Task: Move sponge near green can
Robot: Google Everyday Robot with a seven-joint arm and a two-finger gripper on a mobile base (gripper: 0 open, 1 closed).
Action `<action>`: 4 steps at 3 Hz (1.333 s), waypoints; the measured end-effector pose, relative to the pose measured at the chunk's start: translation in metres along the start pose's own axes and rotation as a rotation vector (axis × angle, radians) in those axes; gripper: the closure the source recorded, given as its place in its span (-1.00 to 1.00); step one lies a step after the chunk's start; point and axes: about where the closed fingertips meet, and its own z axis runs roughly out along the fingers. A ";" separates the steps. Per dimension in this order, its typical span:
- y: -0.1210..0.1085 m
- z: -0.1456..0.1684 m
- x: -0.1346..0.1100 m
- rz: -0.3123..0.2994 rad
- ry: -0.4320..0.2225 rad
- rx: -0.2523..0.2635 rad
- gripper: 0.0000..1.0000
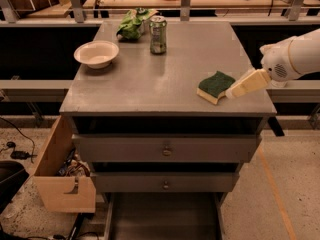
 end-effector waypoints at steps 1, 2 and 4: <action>0.003 0.023 0.003 0.032 -0.011 -0.035 -1.00; 0.011 0.048 -0.001 0.050 -0.019 -0.084 -1.00; 0.043 0.091 -0.003 0.086 -0.027 -0.192 -0.73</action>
Offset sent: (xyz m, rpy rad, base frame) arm 0.0353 0.0484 -0.0504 0.1138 0.1013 0.0567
